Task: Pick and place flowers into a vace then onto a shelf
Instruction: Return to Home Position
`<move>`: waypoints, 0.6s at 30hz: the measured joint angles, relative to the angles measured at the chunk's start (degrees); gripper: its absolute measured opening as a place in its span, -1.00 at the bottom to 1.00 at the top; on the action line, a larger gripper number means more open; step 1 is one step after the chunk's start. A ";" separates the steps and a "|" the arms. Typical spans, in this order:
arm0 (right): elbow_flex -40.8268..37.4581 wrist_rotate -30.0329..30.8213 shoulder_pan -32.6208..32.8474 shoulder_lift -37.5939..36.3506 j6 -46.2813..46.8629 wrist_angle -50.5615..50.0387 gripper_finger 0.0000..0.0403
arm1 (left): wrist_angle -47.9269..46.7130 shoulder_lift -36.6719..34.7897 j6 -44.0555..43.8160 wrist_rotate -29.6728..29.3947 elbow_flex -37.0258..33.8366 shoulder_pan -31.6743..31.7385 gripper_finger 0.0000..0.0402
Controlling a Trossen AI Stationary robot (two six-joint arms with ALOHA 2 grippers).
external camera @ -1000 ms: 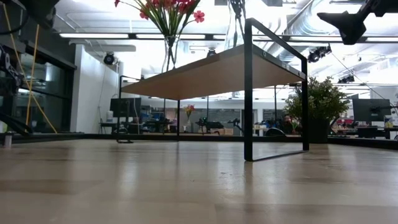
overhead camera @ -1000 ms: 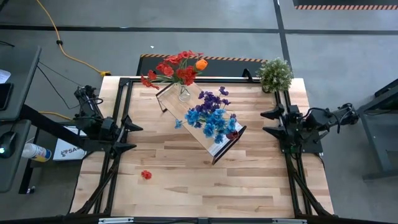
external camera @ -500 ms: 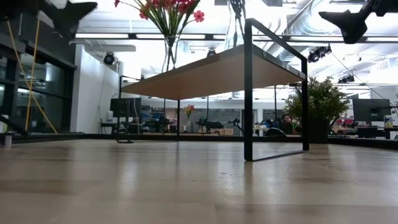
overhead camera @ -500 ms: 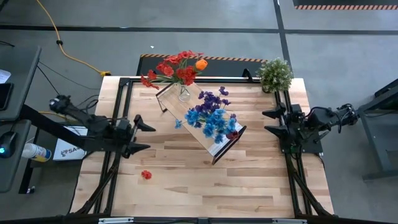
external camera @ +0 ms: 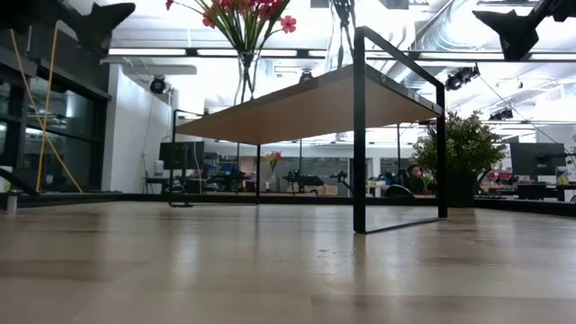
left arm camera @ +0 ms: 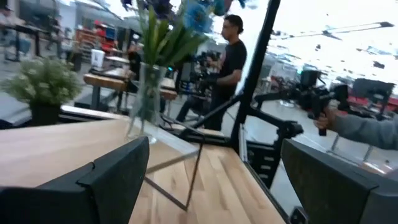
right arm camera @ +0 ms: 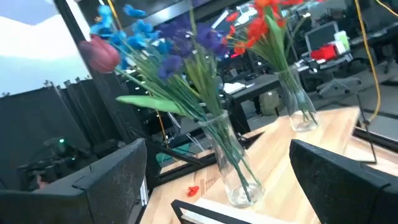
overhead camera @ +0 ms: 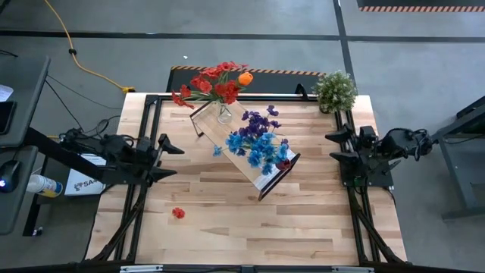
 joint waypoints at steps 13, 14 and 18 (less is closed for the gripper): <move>-1.77 -3.47 0.00 0.02 1.35 1.01 0.89 | -6.30 -5.33 1.88 -1.67 -0.02 0.00 0.98; -3.32 -4.67 0.00 -0.01 1.28 3.39 0.89 | -6.31 -5.32 1.96 -1.61 -0.02 0.00 0.98; -10.87 -6.87 0.02 -0.05 0.94 13.56 0.89 | -6.21 -5.34 2.04 -1.36 -0.02 0.00 0.98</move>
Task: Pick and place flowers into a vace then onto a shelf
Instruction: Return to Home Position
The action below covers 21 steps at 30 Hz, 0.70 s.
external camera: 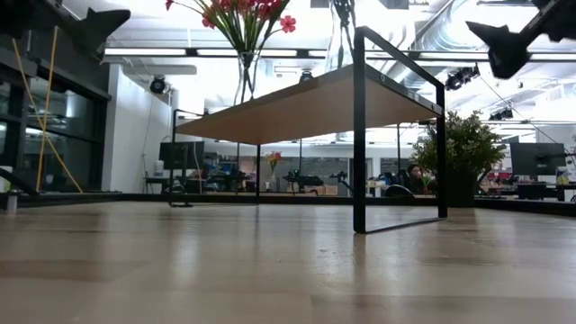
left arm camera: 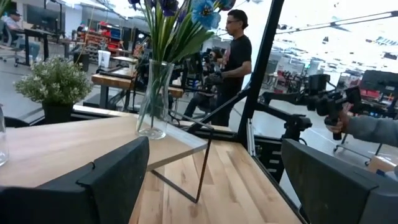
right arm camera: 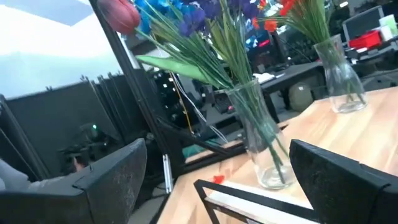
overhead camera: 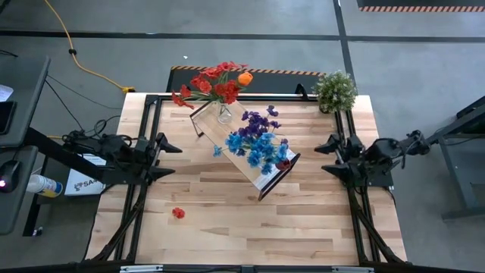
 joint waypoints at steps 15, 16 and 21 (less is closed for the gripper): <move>-7.40 -1.66 0.00 0.00 2.34 8.03 0.89 | -3.55 0.00 0.04 0.65 0.00 0.00 0.98; -7.40 -1.62 0.00 0.00 2.27 7.72 0.89 | -3.62 0.02 0.10 0.70 0.00 0.00 0.98; -7.40 -2.14 0.00 0.00 1.54 7.65 0.89 | -7.23 0.00 0.15 0.41 0.02 0.00 0.98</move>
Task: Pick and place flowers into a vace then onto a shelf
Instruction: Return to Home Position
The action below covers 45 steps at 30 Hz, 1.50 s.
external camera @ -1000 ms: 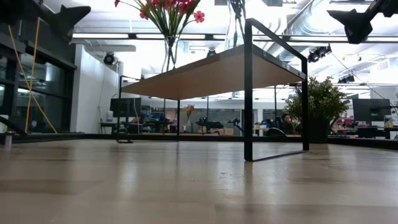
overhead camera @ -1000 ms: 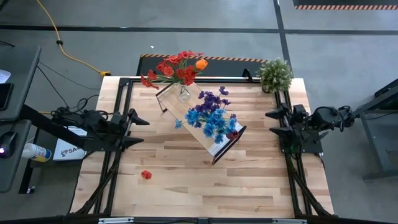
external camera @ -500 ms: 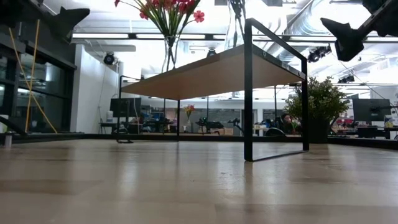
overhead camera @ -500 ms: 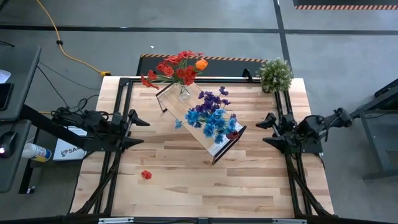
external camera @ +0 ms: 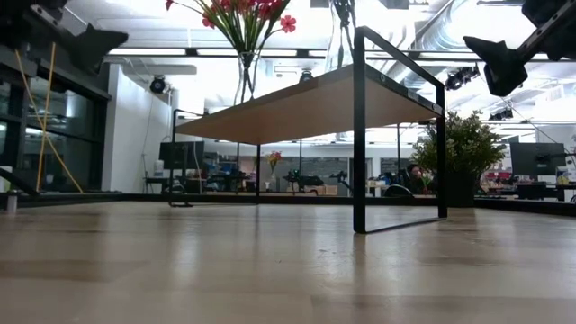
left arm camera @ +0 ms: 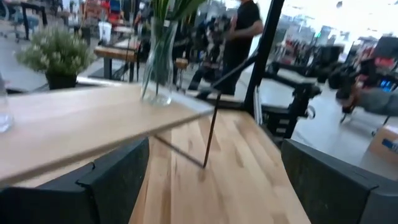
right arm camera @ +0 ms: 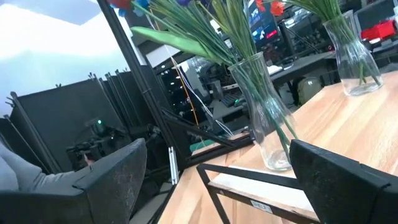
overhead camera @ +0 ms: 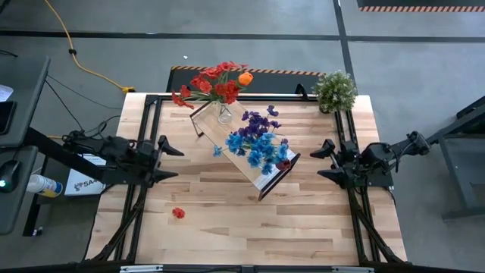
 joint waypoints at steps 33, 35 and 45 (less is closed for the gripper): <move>0.07 2.78 0.02 0.00 -6.67 -2.96 0.89 | 0.71 0.00 6.04 -2.94 -6.47 0.00 0.98; 0.07 4.69 0.02 0.00 -6.91 -3.91 0.89 | -0.23 0.00 5.92 -3.25 -6.47 -0.01 0.98; 0.07 3.35 0.02 0.02 -5.48 -7.44 0.89 | -3.81 0.00 4.43 -5.93 -6.47 -0.02 0.98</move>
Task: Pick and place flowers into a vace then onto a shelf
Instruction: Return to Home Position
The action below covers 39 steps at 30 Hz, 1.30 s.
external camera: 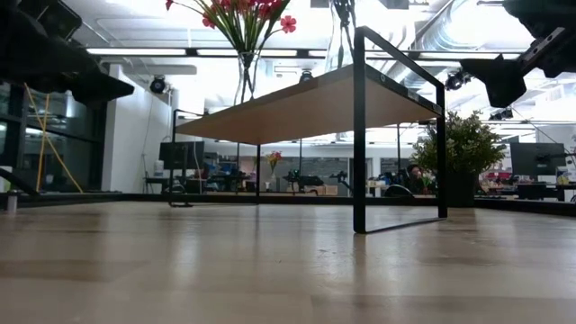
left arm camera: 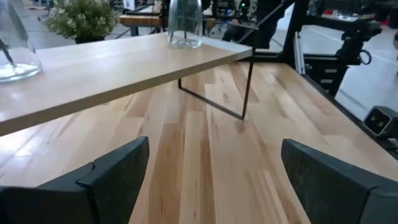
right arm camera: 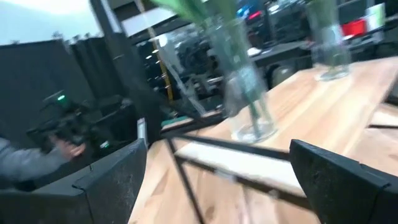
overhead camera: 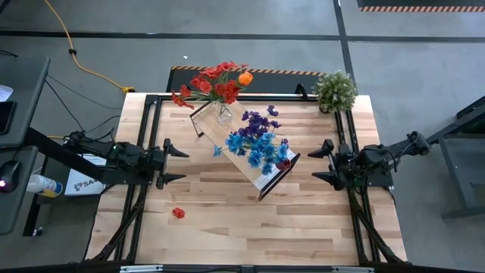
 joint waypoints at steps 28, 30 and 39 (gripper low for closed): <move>-0.57 -6.15 0.02 -0.02 -3.66 -1.82 0.89 | 11.97 0.00 2.52 -4.39 -4.35 0.04 0.98; -0.57 -6.15 0.02 -0.02 -3.63 -2.39 0.89 | 11.95 0.04 2.53 -4.39 -4.35 0.04 0.98; -2.80 -5.91 0.02 0.38 -3.90 0.50 0.89 | 11.90 0.02 0.02 -4.39 -4.35 0.04 0.98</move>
